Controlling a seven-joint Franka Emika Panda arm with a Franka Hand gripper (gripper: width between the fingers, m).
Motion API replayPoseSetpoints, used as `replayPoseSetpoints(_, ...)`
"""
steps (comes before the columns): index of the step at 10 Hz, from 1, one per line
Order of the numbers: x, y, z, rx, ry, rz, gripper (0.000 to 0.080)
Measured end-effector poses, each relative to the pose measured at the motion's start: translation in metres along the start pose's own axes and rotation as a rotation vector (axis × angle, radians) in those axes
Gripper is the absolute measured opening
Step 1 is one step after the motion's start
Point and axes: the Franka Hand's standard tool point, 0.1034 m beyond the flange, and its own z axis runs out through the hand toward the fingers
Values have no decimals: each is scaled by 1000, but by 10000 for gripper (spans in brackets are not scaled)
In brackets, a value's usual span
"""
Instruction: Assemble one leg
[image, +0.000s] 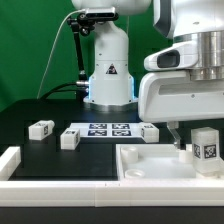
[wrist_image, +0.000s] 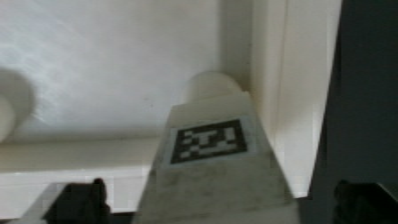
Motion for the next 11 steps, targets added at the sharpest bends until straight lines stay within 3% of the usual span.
replayPoseSetpoints(1, -1, 1, 1, -1, -2, -16, 526)
replayPoseSetpoints(3, -1, 0, 1, -1, -2, -15, 291)
replayPoseSetpoints(6, 0, 1, 2, 2, 1, 67, 291)
replayPoseSetpoints(9, 2, 0, 3, 33, 18, 480, 291)
replayPoseSetpoints(11, 1, -1, 4, 39, 9, 745, 291)
